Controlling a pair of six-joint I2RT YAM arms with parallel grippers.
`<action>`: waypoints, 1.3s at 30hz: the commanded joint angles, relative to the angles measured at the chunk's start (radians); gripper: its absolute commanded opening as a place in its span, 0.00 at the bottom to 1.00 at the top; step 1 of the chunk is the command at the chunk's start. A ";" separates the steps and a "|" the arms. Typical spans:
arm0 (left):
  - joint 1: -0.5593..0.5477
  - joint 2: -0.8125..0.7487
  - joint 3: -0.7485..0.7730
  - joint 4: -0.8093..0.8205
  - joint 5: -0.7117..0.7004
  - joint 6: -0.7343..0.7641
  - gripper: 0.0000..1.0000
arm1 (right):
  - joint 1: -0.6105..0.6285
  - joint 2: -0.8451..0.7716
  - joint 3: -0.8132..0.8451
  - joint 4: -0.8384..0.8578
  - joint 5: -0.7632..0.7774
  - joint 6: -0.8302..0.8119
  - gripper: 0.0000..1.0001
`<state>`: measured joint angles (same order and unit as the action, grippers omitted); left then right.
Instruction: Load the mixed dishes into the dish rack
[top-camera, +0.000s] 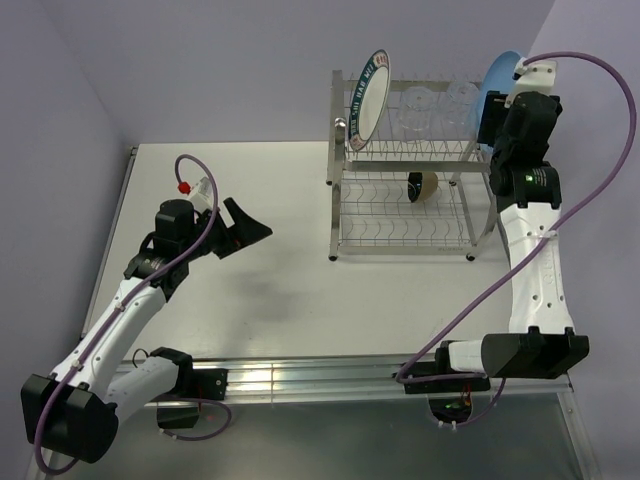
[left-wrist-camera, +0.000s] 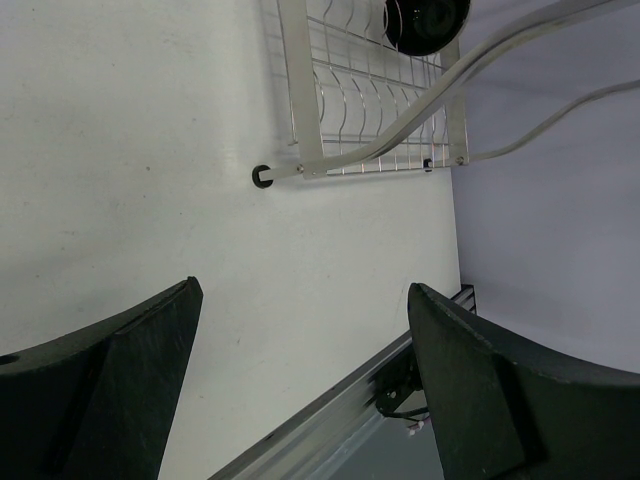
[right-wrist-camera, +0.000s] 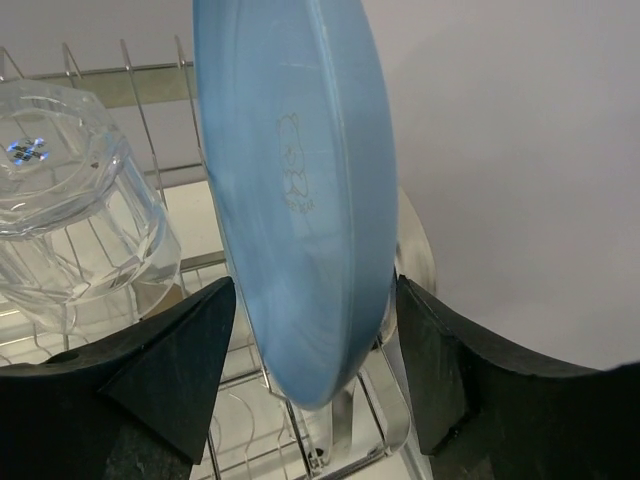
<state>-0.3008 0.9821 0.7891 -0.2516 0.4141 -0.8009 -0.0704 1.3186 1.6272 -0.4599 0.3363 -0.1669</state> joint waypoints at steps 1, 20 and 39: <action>-0.004 -0.020 -0.004 0.026 0.015 0.017 0.90 | -0.006 -0.062 -0.003 0.027 0.004 0.015 0.73; -0.075 0.096 0.033 0.032 -0.043 0.025 0.90 | 0.001 -0.318 -0.112 -0.227 -0.253 0.439 0.92; -0.092 -0.006 -0.151 0.205 0.067 -0.093 0.91 | 0.007 -0.846 -0.964 0.112 -0.760 0.790 1.00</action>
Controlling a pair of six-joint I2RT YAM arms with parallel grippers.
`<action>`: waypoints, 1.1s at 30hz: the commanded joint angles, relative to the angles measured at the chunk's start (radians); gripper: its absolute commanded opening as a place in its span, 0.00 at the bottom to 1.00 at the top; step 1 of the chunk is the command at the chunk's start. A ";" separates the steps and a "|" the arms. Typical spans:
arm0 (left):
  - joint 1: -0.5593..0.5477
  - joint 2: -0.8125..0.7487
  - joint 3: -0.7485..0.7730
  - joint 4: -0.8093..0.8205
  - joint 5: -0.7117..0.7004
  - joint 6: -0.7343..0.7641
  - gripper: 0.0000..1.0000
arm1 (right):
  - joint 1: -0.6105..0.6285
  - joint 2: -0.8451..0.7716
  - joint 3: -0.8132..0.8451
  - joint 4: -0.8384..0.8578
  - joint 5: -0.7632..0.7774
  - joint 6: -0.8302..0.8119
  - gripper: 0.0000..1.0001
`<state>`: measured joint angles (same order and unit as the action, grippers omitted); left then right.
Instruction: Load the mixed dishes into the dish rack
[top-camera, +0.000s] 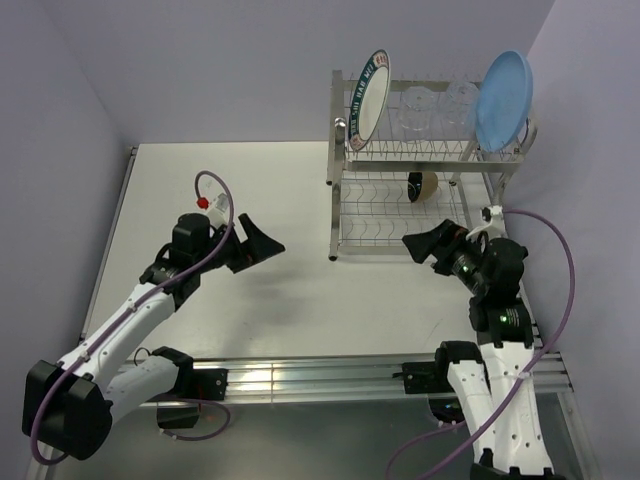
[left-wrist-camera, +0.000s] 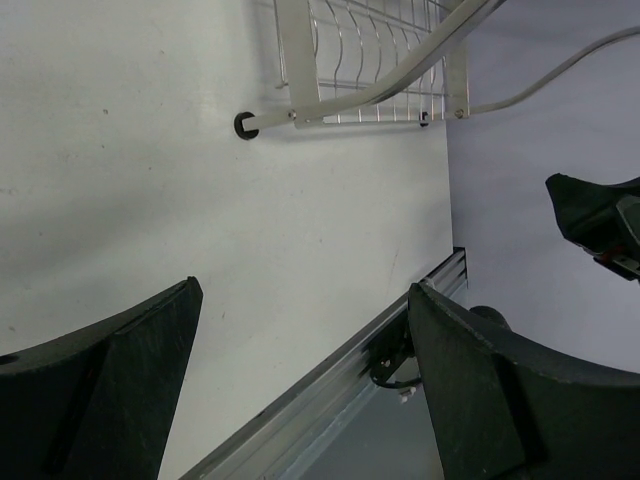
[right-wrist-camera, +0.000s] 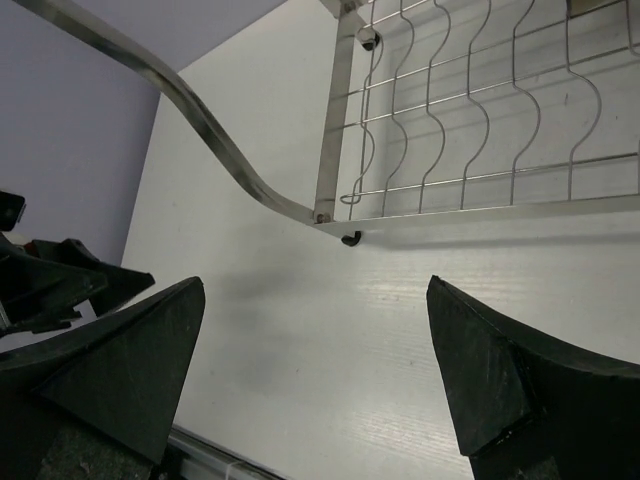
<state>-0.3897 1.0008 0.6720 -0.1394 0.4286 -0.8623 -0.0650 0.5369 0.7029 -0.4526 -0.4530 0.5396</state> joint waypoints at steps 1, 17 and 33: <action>-0.003 -0.027 -0.046 0.104 0.055 -0.041 0.91 | 0.002 -0.075 -0.055 0.094 0.051 0.091 1.00; -0.003 -0.109 -0.388 0.532 0.211 -0.228 0.92 | 0.002 -0.398 -0.360 0.175 0.112 0.261 1.00; -0.003 -0.183 -0.727 1.207 0.300 -0.445 0.96 | 0.002 -0.649 -0.640 0.577 -0.119 0.419 1.00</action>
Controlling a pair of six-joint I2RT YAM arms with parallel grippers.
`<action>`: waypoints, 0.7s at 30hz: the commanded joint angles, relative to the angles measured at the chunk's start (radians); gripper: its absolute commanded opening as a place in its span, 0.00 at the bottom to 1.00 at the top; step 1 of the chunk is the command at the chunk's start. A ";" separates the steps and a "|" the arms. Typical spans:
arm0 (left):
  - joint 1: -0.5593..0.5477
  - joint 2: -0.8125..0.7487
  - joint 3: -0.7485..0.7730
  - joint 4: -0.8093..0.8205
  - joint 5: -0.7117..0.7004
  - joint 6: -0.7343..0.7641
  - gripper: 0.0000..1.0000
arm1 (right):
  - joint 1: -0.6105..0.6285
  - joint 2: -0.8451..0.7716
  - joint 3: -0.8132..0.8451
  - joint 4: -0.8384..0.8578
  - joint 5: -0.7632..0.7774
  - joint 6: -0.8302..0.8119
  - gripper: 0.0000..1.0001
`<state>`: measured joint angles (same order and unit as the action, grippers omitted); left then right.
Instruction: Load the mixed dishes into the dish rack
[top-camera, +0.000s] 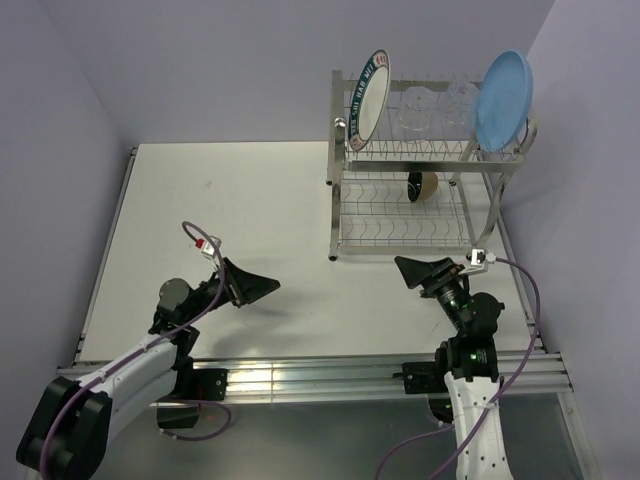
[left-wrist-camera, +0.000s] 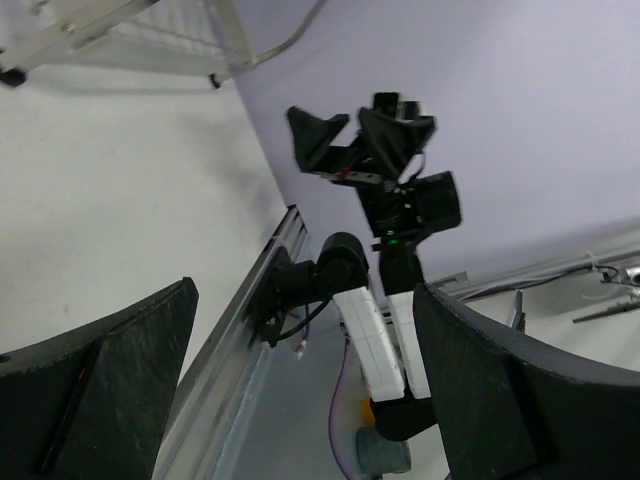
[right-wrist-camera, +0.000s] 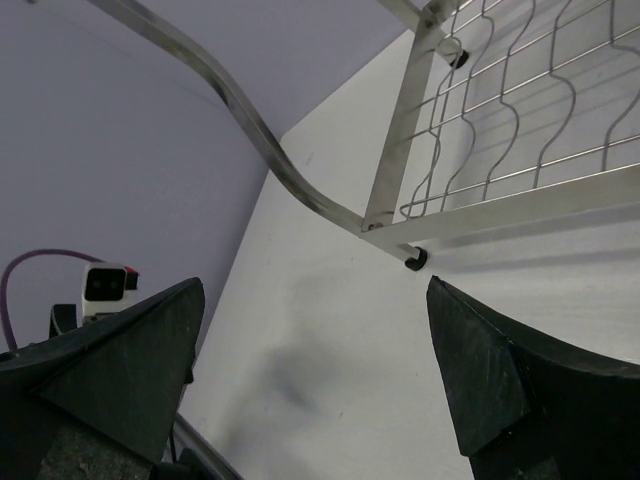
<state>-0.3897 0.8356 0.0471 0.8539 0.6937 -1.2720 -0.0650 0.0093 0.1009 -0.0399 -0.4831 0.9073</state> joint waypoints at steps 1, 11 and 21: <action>-0.003 -0.020 -0.113 0.233 0.035 -0.046 0.96 | 0.002 -0.137 -0.055 0.191 -0.097 0.076 1.00; -0.003 -0.179 -0.248 0.278 0.003 -0.099 0.97 | 0.004 -0.302 -0.193 0.183 -0.160 0.134 1.00; -0.003 -0.474 -0.243 -0.025 0.001 -0.075 0.98 | 0.010 -0.307 -0.207 0.164 -0.160 0.120 1.00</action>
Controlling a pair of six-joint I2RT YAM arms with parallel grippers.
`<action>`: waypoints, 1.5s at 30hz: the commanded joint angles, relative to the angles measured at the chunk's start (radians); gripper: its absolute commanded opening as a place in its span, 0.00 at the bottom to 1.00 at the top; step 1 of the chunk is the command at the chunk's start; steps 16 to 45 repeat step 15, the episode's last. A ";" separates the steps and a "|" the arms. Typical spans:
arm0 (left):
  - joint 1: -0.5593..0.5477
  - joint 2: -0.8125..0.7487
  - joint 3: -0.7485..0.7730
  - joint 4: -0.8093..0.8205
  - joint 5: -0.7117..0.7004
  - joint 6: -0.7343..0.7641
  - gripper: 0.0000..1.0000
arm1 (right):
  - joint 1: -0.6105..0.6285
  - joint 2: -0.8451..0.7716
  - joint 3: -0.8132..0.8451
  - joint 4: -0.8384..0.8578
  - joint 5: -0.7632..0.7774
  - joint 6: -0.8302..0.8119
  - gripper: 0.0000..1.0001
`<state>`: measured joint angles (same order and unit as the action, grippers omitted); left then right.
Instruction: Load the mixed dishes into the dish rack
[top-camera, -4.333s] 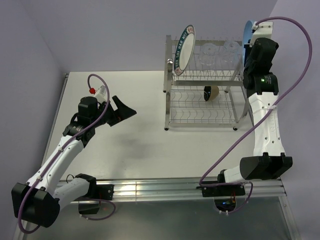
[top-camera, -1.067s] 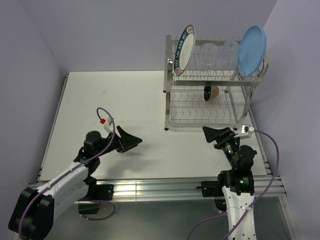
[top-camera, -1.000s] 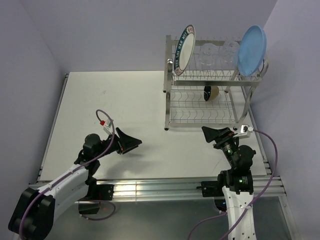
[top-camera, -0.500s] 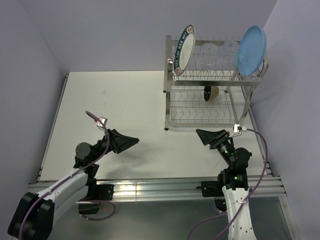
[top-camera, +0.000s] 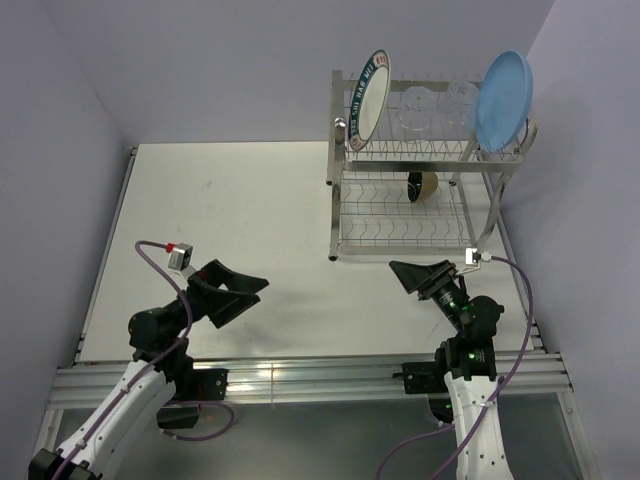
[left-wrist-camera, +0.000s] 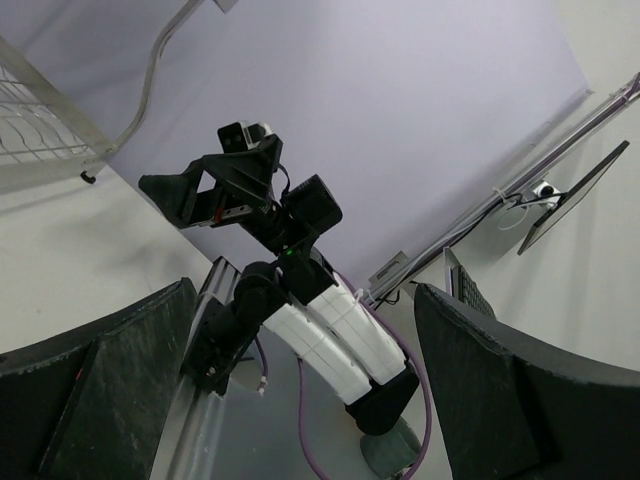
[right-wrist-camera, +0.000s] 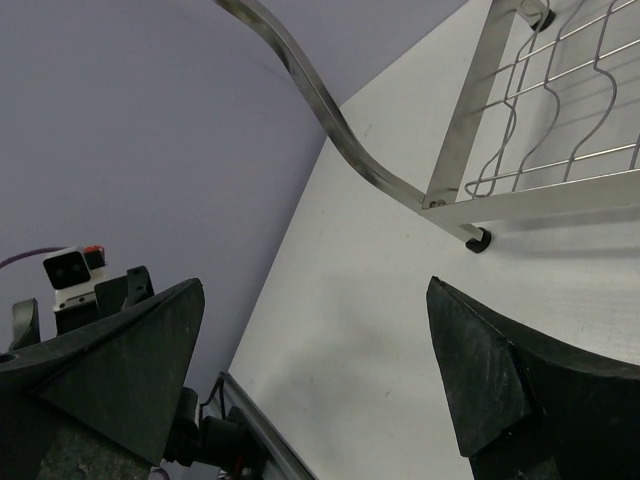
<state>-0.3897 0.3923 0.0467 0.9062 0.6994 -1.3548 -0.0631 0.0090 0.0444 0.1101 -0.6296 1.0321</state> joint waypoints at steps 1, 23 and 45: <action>-0.003 -0.033 -0.243 -0.085 0.002 0.008 0.97 | 0.006 -0.307 -0.149 0.007 -0.012 -0.006 1.00; -0.003 -0.023 -0.248 -0.072 0.012 0.003 0.97 | 0.006 -0.305 -0.150 -0.018 0.002 -0.020 1.00; -0.003 -0.023 -0.248 -0.072 0.012 0.003 0.97 | 0.006 -0.305 -0.150 -0.018 0.002 -0.020 1.00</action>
